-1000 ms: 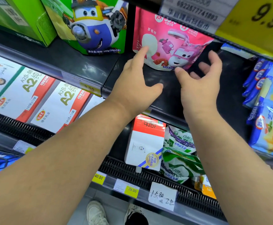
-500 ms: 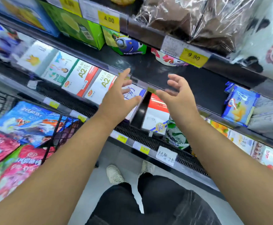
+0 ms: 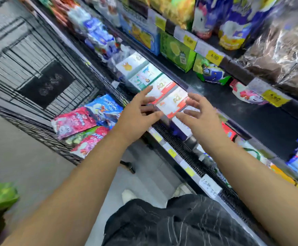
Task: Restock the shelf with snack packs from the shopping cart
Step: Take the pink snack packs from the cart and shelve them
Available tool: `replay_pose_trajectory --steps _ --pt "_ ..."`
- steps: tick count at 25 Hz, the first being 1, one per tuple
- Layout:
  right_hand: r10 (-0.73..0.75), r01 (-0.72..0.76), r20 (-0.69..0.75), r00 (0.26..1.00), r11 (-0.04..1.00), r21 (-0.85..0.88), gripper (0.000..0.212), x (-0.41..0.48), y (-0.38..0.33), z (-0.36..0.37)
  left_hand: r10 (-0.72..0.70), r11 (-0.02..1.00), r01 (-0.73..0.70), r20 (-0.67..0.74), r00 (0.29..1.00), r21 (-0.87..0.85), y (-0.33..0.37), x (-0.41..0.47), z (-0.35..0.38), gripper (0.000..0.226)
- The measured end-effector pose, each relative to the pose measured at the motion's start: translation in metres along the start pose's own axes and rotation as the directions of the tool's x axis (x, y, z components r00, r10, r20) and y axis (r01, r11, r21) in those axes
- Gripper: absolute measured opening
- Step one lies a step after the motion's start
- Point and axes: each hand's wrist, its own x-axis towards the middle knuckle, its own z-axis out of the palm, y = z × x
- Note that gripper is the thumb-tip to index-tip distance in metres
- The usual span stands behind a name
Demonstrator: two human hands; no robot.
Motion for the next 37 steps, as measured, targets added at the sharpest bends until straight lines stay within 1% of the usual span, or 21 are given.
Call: replay_pose_trajectory --steps 5,8,14,18,21,25,29,33,37 --pt "-0.044 0.046 0.072 0.996 0.999 -0.028 0.058 -0.023 -0.024 0.070 -0.006 1.000 0.006 -0.067 0.998 -0.006 -0.018 -0.038 -0.070 0.068" --pt "-0.040 0.042 0.080 0.996 0.999 -0.026 0.060 -0.036 -0.032 0.113 -0.002 1.000 0.000 -0.061 0.998 -0.025 -0.030 -0.052 -0.108 0.071" --pt "-0.028 0.028 0.079 0.996 1.000 -0.008 0.060 -0.049 -0.030 0.208 0.022 1.000 -0.022 -0.043 0.999 -0.001 -0.067 -0.065 -0.192 0.066" --pt "-0.002 0.005 0.104 0.995 1.000 -0.029 0.061 -0.042 -0.026 0.250 -0.018 1.000 0.018 -0.076 0.997 -0.002 -0.092 -0.067 -0.228 0.068" --pt "0.029 -0.026 0.141 0.990 0.999 -0.023 0.062 -0.030 -0.021 0.270 -0.055 0.998 0.055 -0.088 0.995 0.000 -0.105 -0.061 -0.246 0.067" --pt "0.054 -0.041 0.175 0.983 0.996 -0.077 0.061 -0.003 -0.019 0.284 -0.097 0.994 0.103 -0.123 0.988 0.040 -0.110 -0.040 -0.266 0.069" --pt "0.060 -0.018 0.269 0.961 0.988 -0.154 0.059 0.028 -0.025 0.299 -0.135 0.987 0.146 -0.162 0.978 0.064 -0.111 -0.017 -0.286 0.071" --pt "0.078 -0.032 0.303 0.950 0.988 -0.153 0.056 0.047 -0.030 0.316 -0.165 0.979 0.181 -0.152 0.974 0.093 -0.117 0.004 -0.306 0.073" --pt "0.119 -0.074 0.275 0.954 0.983 -0.167 0.061 0.058 -0.026 0.337 -0.188 0.975 0.198 -0.098 0.977 0.102 -0.132 0.031 -0.327 0.073"
